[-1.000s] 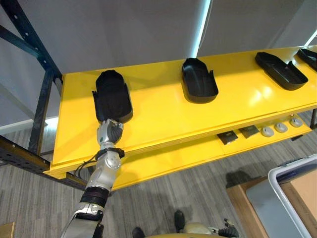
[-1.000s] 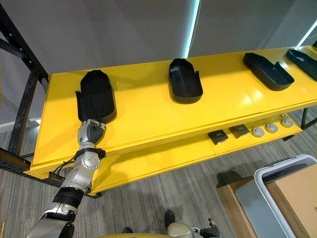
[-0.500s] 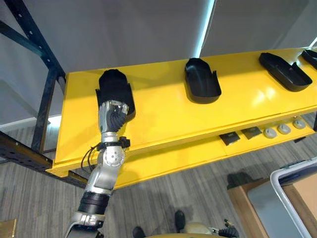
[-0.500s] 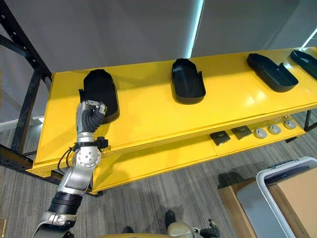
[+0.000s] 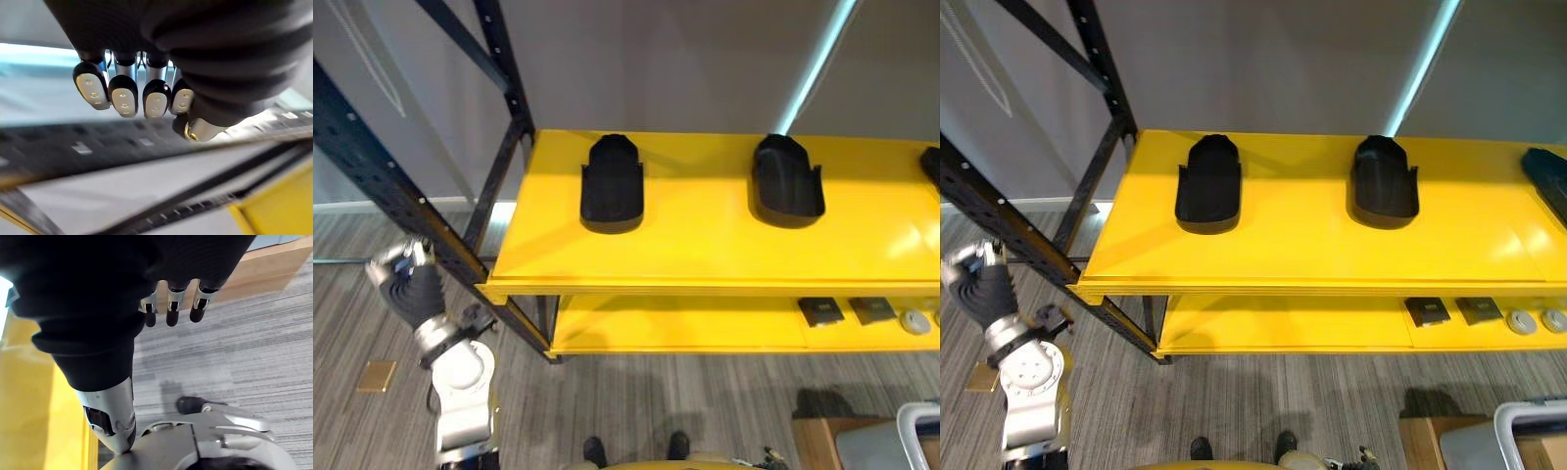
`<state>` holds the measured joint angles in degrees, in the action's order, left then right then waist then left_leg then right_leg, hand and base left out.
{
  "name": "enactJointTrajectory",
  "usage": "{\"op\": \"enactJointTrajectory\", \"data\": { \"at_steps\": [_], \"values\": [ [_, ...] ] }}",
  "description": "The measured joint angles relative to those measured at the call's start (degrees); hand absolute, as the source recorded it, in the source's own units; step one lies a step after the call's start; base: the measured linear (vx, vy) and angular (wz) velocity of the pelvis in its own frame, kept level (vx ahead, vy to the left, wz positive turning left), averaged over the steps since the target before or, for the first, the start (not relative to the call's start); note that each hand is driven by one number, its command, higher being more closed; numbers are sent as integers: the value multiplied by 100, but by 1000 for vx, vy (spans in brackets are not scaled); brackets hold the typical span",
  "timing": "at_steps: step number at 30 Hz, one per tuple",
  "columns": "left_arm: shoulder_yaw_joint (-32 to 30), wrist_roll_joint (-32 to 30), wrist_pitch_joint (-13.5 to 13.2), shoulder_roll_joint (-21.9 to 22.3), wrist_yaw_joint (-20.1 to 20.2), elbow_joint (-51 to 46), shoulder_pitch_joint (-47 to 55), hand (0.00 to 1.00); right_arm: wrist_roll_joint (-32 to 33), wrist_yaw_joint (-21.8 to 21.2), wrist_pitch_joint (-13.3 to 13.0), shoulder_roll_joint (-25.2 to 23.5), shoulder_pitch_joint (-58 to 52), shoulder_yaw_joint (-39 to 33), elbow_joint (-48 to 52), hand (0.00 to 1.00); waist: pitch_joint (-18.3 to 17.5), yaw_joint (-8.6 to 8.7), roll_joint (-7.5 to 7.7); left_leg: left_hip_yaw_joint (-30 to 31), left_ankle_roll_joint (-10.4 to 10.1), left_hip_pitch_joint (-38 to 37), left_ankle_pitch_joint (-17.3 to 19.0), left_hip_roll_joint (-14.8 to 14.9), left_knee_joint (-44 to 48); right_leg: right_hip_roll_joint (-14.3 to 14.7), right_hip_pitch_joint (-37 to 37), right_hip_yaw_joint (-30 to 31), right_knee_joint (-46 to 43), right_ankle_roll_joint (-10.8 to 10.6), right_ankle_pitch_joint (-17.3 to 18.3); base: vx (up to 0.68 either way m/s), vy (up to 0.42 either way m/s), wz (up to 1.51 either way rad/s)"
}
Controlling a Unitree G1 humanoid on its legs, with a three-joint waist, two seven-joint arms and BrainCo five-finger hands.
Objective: Walk over and take plastic housings, then place them on the shelf
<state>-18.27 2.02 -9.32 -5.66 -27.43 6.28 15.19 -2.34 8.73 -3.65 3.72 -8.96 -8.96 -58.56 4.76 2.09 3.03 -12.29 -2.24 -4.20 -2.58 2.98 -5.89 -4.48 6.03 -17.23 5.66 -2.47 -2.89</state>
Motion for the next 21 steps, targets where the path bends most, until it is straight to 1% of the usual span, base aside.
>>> {"op": "enactJointTrajectory", "data": {
  "at_steps": [1, 2, 3, 5, 7, 10, 12, 17, 21],
  "values": [
    [3, 134, 129, 22, 252, 539, 35, 0, 0, -6, 25, -35, 11, 8, 122, 0, -17, -5, 15, 11, -2, -4, 1, 0, -1, -2, 16, -5, 0, -7, 7, -52, -13, 4],
    [1, 129, 218, 31, 391, 795, 49, 0, 1, -10, 28, -50, 13, 17, 178, 0, -22, -6, 16, 12, -3, -10, 2, 0, -1, -5, 23, -6, 0, -11, 10, -51, -7, 2],
    [11, 99, 345, 46, 649, 1347, 65, 0, -1, -14, 32, -68, 16, 46, 249, 0, -41, -6, 9, -2, -3, -23, 4, 0, -2, -8, 30, -7, 0, -17, 17, -46, -5, -4],
    [15, 69, 477, 76, 900, 1997, 74, 0, -1, -14, 64, -109, 13, 44, 323, 0, -73, -1, 0, -32, -12, -30, 13, 0, -3, -11, 40, -2, 0, -34, 37, -49, -5, -7],
    [74, 70, 587, 150, 1137, 2939, 8, 0, 0, -13, 118, -133, 2, 35, 323, 0, -105, 11, 20, -45, -34, -49, 56, 0, -4, -12, 74, 5, 1, -40, 66, -47, -5, -4],
    [184, 63, 658, 279, 1245, 3698, -49, 0, 0, -7, 159, -153, 6, -50, 314, 0, -108, 16, 16, -52, -36, -49, 72, -1, -4, -12, 71, 15, 2, -46, 72, 0, 0, 0],
    [261, 18, 661, 313, 1247, 3930, -56, 0, 2, 2, 160, -162, 9, -110, 301, 0, -109, 16, 6, -56, -35, -53, 74, 3, -3, -8, 71, 22, 1, -37, 73, 0, 0, 0],
    [316, -278, 662, 288, 1246, 4284, -184, 0, 2, 124, 160, -141, 106, -223, 128, 0, -95, 19, -57, -157, -49, -130, 83, 24, -1, 11, 69, 154, 1, -29, 75, 18, -12, -11],
    [557, -394, 661, 208, 1248, 4408, -338, 0, 2, 159, 158, -131, 190, -266, 102, 0, -79, 49, -103, -234, -95, -184, 114, 57, 1, 41, 64, 216, 1, -27, 75, 16, -19, -9]
  ]
}}
